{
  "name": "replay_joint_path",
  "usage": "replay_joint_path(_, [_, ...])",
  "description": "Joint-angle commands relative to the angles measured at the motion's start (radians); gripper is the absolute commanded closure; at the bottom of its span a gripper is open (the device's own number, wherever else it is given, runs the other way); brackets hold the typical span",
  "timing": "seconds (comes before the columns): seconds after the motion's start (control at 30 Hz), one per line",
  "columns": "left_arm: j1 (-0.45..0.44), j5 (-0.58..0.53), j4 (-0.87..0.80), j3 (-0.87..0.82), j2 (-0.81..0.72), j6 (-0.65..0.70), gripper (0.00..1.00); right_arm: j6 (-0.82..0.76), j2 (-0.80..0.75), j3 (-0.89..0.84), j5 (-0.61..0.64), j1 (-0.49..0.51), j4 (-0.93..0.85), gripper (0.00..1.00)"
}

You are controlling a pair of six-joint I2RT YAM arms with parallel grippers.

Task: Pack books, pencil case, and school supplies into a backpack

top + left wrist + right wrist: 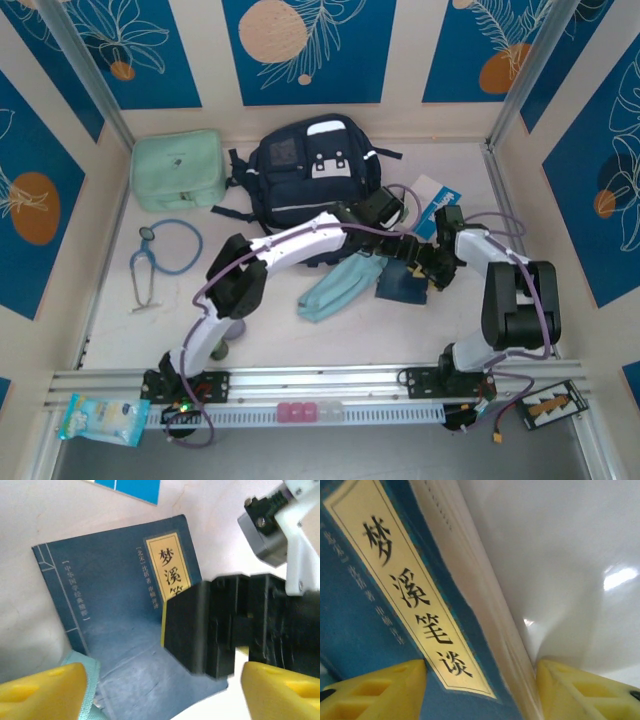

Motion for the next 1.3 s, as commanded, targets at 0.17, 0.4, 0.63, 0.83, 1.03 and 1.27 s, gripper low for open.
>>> replay_joint_path(0.17, [-0.011, -0.029, -0.14, 0.156, 0.129, 0.046, 0.52, -0.036, -0.026, -0.022, -0.17, -0.148, 0.033, 0.54])
replay_joint_path(0.4, [-0.021, 0.133, -0.069, 0.227, 0.187, 0.105, 0.62, -0.079, -0.001, -0.007, -0.185, -0.202, 0.034, 0.6])
replay_joint_path(0.63, [-0.051, 0.044, -0.074, 0.221, 0.129, 0.192, 0.58, -0.082, -0.001, -0.009, -0.22, -0.216, 0.053, 0.59])
replay_joint_path(0.83, [-0.076, 0.034, -0.078, 0.209, 0.133, 0.228, 0.62, -0.083, 0.008, -0.014, -0.221, -0.221, 0.062, 0.6])
replay_joint_path(1.03, [-0.061, -0.037, -0.203, 0.223, 0.197, 0.234, 0.66, -0.085, 0.013, -0.013, -0.209, -0.223, 0.063, 0.61])
replay_joint_path(1.27, [-0.019, -0.064, -0.223, 0.141, 0.198, 0.21, 0.67, -0.091, 0.005, -0.003, -0.19, -0.202, 0.052, 0.62])
